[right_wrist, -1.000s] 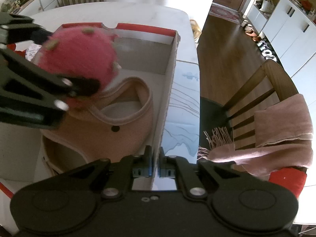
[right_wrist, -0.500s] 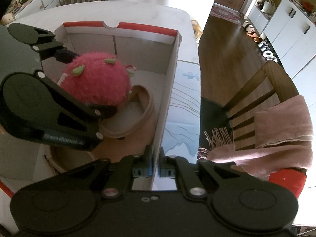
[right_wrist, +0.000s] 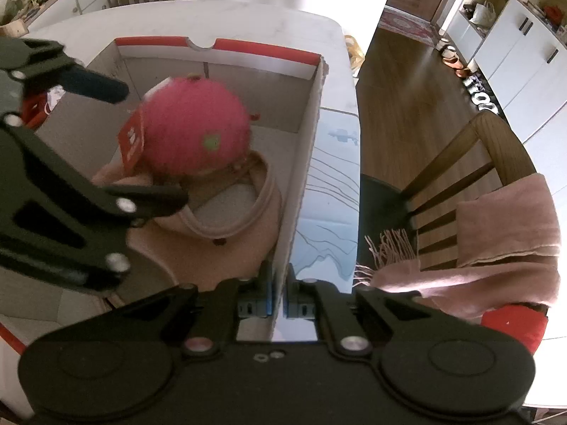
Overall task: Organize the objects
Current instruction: 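Lower the pink ball toy into the box onto the hat and release, then move the left tool back to the red cloth on the table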
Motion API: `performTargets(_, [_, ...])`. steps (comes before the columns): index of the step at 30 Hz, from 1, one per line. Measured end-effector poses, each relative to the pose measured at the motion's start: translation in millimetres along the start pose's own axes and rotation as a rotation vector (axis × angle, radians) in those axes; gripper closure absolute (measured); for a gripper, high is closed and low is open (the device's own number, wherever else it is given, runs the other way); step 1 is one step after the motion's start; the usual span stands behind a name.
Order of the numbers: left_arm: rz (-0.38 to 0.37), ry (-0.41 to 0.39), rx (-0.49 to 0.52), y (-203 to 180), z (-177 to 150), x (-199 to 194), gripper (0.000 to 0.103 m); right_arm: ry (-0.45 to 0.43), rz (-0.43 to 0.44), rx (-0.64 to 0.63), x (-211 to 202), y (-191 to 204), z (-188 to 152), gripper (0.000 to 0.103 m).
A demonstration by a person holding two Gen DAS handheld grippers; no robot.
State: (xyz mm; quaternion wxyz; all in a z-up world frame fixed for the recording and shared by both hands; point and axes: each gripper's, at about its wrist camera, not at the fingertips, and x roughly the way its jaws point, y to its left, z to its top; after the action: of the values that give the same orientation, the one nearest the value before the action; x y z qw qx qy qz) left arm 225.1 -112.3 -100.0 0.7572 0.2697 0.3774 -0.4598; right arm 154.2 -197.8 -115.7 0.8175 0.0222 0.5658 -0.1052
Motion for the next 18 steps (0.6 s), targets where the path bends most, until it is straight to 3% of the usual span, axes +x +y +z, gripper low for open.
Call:
performTargets(10, [0.017,-0.093,-0.069,8.3,-11.5,-60.7,0.004,0.002,-0.008,-0.01,-0.5,1.8,-0.3,0.099])
performTargets(18, [0.094,-0.121,-0.168,27.3,-29.0,-91.8,0.004,0.003,-0.013,-0.01,-1.5,3.2,0.3,0.099])
